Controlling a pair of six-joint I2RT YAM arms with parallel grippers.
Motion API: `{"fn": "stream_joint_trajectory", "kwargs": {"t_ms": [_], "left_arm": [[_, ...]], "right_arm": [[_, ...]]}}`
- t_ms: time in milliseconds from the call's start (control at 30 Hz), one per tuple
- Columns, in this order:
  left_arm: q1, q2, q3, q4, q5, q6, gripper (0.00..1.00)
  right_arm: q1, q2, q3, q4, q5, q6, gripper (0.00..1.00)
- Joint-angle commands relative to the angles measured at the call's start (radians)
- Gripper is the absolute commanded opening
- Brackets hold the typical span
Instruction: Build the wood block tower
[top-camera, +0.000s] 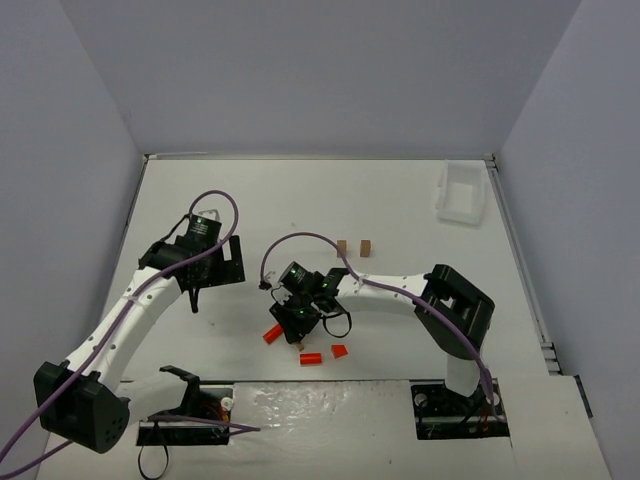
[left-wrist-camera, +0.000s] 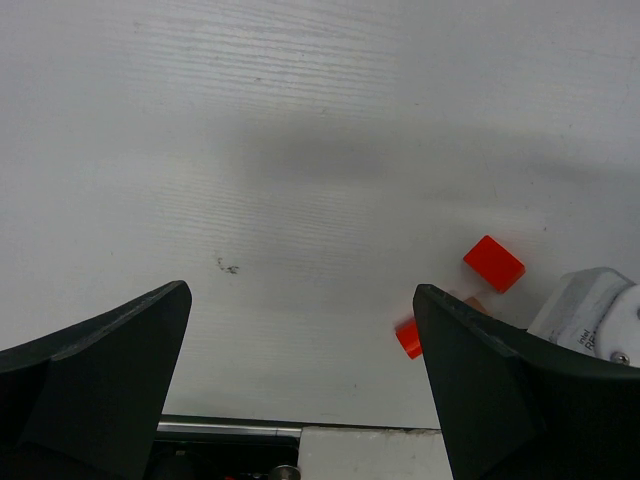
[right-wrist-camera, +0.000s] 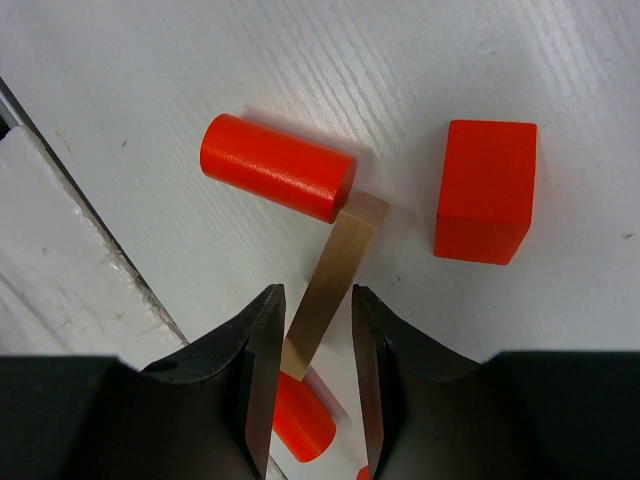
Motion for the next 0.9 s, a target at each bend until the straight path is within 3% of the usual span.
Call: {"fn": "stream_joint_trajectory", "kwargs": {"t_ms": [0, 233, 400, 567, 667, 867], "left_arm": [[0.015, -0.03, 0.045, -0.007, -0.015, 0.001, 0.92], [0.022, -0.036, 0.062, -0.007, -0.017, 0.015, 0.92], [0.025, -0.041, 0.091, -0.005, -0.032, 0.03, 0.92], [0.026, -0.03, 0.113, -0.002, -0.073, 0.048, 0.92], [0.026, -0.021, 0.113, 0.0, -0.081, 0.05, 0.92], [0.026, -0.021, 0.098, 0.019, -0.096, 0.051, 0.92]], "right_arm": [[0.006, -0.008, 0.048, 0.01, 0.008, -0.006, 0.25], [0.003, -0.068, 0.075, -0.021, 0.073, -0.022, 0.0], [0.001, -0.129, 0.129, -0.117, 0.244, -0.089, 0.0], [-0.017, -0.163, 0.143, -0.172, 0.554, -0.133, 0.0], [-0.024, -0.145, 0.132, -0.174, 0.732, -0.152, 0.0], [-0.035, -0.051, 0.13, -0.165, 0.911, -0.16, 0.0]]}}
